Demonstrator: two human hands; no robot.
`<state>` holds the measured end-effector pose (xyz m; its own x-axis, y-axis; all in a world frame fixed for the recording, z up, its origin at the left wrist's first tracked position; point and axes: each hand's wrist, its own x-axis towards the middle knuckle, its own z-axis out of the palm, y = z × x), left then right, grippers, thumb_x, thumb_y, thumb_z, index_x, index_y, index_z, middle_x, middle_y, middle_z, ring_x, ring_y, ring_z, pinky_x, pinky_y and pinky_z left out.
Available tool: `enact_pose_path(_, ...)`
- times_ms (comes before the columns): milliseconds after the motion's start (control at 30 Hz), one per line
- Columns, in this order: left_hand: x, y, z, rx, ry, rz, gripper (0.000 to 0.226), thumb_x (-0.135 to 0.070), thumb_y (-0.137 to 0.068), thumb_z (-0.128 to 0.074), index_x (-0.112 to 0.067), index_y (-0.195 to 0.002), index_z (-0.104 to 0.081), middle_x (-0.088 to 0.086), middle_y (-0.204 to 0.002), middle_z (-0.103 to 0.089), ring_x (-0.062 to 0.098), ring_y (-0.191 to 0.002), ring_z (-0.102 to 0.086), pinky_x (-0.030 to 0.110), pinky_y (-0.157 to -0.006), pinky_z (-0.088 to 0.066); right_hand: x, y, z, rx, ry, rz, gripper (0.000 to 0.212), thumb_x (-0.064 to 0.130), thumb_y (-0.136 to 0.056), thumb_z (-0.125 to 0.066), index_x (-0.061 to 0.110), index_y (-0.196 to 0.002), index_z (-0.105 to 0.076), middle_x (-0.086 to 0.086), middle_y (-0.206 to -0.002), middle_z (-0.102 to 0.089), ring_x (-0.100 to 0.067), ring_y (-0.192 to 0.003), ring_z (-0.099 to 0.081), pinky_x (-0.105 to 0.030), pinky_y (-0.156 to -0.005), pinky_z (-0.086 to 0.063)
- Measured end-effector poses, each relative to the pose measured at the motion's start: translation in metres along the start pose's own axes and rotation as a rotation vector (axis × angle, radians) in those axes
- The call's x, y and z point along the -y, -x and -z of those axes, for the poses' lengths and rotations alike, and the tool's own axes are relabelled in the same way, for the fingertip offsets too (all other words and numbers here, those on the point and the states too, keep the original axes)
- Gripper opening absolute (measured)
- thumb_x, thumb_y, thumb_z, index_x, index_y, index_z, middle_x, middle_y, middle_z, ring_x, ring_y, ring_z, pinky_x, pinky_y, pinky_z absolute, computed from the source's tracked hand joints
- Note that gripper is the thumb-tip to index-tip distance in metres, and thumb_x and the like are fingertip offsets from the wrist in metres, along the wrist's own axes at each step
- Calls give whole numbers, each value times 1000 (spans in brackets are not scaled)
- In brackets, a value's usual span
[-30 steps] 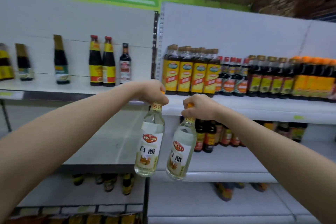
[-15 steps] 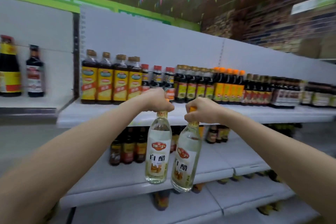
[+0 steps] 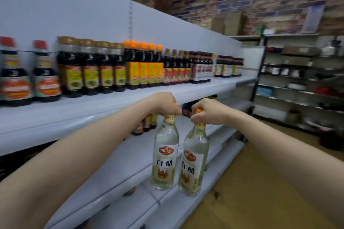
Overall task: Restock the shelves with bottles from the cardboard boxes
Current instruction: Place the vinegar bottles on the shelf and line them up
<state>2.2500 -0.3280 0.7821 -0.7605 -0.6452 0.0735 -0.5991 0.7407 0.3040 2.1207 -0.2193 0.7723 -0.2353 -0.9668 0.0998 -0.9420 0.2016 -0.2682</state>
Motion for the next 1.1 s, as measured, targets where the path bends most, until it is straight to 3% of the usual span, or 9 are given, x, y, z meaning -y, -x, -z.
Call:
enact_pose_path(233,-64,-167,-19,85,90,-225,31,-23,-86,-56,-14,-62,-40,1,-52,-39,16,-42,-33,21,-41,-28,-118,-52,49,-118,47,-223,18,26,-86,-60,11,-77,-57,-6,-72,-46,-18,-65,-43,-29,-56,-31)
enact_pose_path(500,-146,-317,-61,120,48,-428,32,-26,-86,-57,-13,-61,-41,4,-58,-42,19,-51,-40,25,-46,-31,-253,-93,79,-236,54,-428,20,26,-82,-62,17,-65,-56,1,-65,-51,-14,-62,-48,-30,-57,-37)
enact_pose_path(600,-176,-368,-80,118,78,-469,34,-25,-85,-58,-15,-57,-42,2,-57,-43,17,-52,-41,26,-49,-31,-309,-112,84,-231,67,-456,19,27,-83,-62,11,-73,-59,-1,-68,-51,-13,-63,-48,-30,-58,-37)
enact_pose_path(700,-209,-421,-95,95,72,-481,37,-27,-85,-58,-16,-55,-41,1,-55,-41,15,-52,-40,26,-48,-31,-370,-137,94,-221,75,-438,22,27,-82,-62,5,-79,-61,-3,-70,-51,-15,-65,-48,-31,-60,-37)
enact_pose_path(933,-277,-547,-90,16,90,-388,33,-27,-85,-56,-15,-58,-42,1,-52,-42,14,-43,-36,20,-42,-29,-499,-219,158,-211,123,-334,20,25,-82,-61,11,-70,-53,-5,-69,-47,-18,-64,-44,-30,-56,-31)
enact_pose_path(1100,-309,-637,-72,-90,150,-326,35,-26,-85,-59,-15,-56,-43,-2,-48,-41,12,-41,-35,16,-37,-29,-574,-279,200,-323,104,-287,23,29,-80,-64,11,-74,-53,-6,-71,-47,-19,-65,-45,-30,-57,-32)
